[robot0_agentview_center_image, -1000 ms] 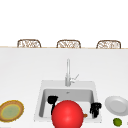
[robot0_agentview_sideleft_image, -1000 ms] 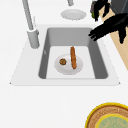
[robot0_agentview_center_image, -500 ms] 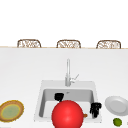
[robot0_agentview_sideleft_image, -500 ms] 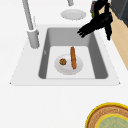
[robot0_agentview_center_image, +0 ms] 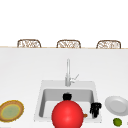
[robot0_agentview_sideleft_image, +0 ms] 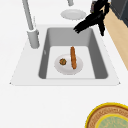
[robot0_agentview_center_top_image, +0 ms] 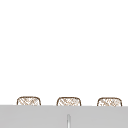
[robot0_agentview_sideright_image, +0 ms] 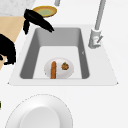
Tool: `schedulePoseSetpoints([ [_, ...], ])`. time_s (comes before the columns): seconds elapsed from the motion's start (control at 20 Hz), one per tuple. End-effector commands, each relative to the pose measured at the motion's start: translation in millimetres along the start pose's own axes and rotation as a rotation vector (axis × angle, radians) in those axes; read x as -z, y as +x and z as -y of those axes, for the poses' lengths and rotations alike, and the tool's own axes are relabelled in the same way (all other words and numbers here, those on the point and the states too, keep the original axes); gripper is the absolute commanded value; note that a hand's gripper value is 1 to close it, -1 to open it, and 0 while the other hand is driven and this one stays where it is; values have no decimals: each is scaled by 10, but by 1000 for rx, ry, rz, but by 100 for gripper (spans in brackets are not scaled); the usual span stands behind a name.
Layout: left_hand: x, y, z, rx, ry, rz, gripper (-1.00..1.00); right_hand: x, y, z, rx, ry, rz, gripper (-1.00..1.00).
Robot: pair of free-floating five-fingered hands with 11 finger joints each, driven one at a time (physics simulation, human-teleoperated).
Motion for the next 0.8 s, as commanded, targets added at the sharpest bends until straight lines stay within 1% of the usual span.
schedulePoseSetpoints([
  [0.0, 159, -65, 35, 44, -12, -12, -100, 0, 0, 0, 0, 0, 0, 0],
  [0.05, 180, -93, 45, 43, -3, -8, -100, 0, 0, 0, 0, 0, 0, 0],
  [0.1, 164, -108, 78, 31, 6, -14, -100, 0, 0, 0, 0, 0, 0, 0],
  [0.15, 156, -133, 95, 8, 12, -14, -100, 0, 0, 0, 0, 0, 0, 0],
  [0.25, 53, -235, 117, -8, 48, 16, -100, 0, 0, 0, 0, 0, 0, 0],
  [0.3, 36, -284, 150, -9, 55, 23, -100, 0, 0, 0, 0, 0, 0, 0],
  [0.35, 35, -321, 227, -3, 63, 31, -100, 0, 0, 0, 0, 0, 0, 0],
  [0.4, 94, -353, 300, 2, 51, 33, -100, 0, 0, 0, 0, 0, 0, 0],
  [0.45, 93, -395, 355, 5, 45, 30, -100, 0, 0, 0, 0, 0, 0, 0],
  [0.55, 76, -493, 460, 6, 46, 31, -100, 0, 0, 0, 0, 0, 0, 0],
  [0.6, 72, -568, 483, -5, 32, 36, -100, 0, 0, 0, 0, 0, 0, 0],
  [0.65, 98, -639, 500, -23, 14, 50, -100, 0, 0, 0, 0, 0, 0, 0],
  [0.7, 93, -697, 526, -39, 10, 62, -100, 0, 0, 0, 0, 0, 0, 0],
  [0.75, 71, -738, 572, -56, 14, 69, -100, 0, 0, 0, 0, 0, 0, 0],
])
